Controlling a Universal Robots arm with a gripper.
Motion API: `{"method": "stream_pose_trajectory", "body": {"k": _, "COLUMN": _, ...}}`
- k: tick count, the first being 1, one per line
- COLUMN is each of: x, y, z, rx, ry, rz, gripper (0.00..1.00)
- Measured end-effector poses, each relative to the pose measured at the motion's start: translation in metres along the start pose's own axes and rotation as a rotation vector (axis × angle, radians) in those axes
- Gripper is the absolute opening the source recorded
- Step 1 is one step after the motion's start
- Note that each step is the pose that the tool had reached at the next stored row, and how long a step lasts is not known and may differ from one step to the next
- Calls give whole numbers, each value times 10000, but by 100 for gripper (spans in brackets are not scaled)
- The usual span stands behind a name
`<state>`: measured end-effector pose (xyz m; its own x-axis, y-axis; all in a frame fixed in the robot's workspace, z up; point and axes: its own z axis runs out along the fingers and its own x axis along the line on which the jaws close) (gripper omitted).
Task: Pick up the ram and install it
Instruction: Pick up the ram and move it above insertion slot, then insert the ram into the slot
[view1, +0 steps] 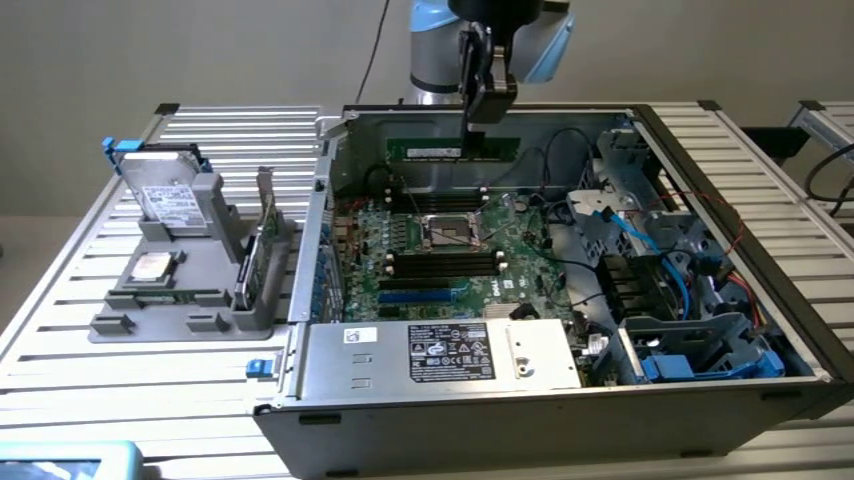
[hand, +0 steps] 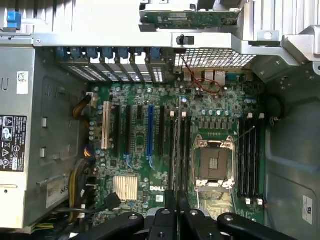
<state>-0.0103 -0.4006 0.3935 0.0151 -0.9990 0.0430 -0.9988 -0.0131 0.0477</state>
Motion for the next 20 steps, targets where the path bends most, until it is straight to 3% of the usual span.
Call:
{"method": "stream_pose_trajectory", "body": {"k": 7, "x": -141, "y": -11, "z": 54, "rx": 1, "ry": 5, "rz": 0, "gripper": 13}}
{"method": "stream_pose_trajectory", "body": {"k": 14, "x": -207, "y": -18, "z": 140, "rx": 2, "ry": 6, "rz": 0, "gripper": 13}}
{"method": "stream_pose_trajectory", "body": {"k": 20, "x": -214, "y": -22, "z": 238, "rx": 0, "ry": 95, "rz": 4, "gripper": 13}}
